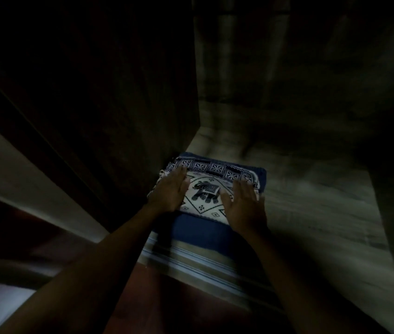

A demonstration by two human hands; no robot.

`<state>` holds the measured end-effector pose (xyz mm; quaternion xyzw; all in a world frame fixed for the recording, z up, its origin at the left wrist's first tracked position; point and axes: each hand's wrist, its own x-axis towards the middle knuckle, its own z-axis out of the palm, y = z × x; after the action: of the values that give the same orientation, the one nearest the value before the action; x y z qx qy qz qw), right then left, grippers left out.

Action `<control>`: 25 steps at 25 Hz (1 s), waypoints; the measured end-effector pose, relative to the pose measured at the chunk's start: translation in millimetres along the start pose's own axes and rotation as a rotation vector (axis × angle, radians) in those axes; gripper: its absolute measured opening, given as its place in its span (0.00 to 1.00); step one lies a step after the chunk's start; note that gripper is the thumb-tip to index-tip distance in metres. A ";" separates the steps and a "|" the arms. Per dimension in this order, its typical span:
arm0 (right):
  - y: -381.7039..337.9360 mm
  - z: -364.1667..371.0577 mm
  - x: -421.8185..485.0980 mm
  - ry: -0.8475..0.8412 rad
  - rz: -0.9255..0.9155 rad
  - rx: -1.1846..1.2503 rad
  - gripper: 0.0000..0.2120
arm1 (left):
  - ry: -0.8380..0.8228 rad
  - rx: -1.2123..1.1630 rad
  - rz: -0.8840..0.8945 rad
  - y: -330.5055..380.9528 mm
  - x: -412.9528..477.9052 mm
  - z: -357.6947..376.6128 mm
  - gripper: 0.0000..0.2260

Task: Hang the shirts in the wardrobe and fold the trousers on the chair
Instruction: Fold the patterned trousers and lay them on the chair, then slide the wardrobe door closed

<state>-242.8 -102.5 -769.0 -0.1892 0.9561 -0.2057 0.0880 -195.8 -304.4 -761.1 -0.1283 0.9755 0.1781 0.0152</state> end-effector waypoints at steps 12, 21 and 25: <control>9.2 -31.3 -40.9 -0.057 0.026 0.025 0.27 | 0.113 -0.307 -0.097 14.1 -34.1 -35.8 0.20; -85.5 -202.7 -139.8 -0.029 -0.162 0.094 0.13 | 0.338 -0.551 -0.189 111.6 -174.9 -223.2 0.12; -174.3 -307.9 -187.1 0.057 -0.323 0.207 0.21 | 0.310 -0.519 -0.067 149.5 -223.7 -345.2 0.11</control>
<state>-91.1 -64.2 -400.6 -0.3241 0.8891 -0.3199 0.0457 -12.3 -235.9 -369.8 -0.1858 0.8834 0.3990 -0.1611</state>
